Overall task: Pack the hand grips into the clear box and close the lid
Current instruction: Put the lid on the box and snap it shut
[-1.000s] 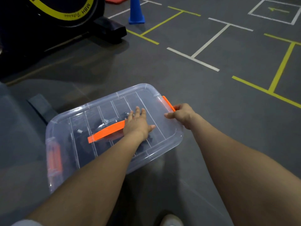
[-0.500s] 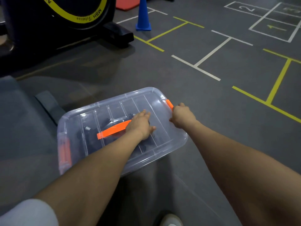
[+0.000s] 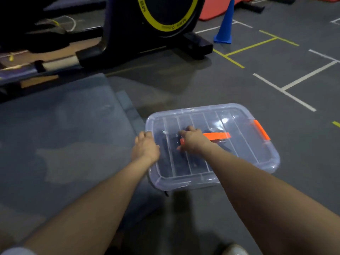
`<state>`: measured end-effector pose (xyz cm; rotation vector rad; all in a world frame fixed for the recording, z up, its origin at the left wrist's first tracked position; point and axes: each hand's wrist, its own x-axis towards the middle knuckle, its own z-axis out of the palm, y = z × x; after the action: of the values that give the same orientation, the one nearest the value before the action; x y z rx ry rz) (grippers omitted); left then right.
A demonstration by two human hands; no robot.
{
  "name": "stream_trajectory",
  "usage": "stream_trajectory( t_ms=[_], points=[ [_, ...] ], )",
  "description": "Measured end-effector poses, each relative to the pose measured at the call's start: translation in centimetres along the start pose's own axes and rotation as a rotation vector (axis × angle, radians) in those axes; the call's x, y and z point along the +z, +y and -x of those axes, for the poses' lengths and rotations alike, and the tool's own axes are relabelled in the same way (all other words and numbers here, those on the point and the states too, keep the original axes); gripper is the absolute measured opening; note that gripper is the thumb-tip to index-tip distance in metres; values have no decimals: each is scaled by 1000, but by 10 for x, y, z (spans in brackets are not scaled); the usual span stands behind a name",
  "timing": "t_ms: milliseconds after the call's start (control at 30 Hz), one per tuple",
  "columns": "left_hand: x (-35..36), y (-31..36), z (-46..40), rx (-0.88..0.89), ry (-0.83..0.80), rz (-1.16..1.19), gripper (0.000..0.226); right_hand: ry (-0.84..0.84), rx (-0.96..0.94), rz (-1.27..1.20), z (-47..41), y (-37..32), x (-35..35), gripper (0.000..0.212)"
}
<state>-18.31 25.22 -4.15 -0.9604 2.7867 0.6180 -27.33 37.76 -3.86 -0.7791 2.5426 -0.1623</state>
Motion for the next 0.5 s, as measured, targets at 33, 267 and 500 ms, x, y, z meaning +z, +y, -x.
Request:
stream_trajectory(
  t_ms=[33, 267, 500],
  points=[
    [2, -8, -2, -64, -31, 27, 49, 1, -2, 14, -1, -1, 5, 66],
    [7, -24, -11, -229, -251, 366, 49, 28, -14, 37, -4, 3, 7, 71],
    [0, -24, -23, -343, -176, 586, 28, 40, -11, 44, -4, 3, 9, 73]
  ],
)
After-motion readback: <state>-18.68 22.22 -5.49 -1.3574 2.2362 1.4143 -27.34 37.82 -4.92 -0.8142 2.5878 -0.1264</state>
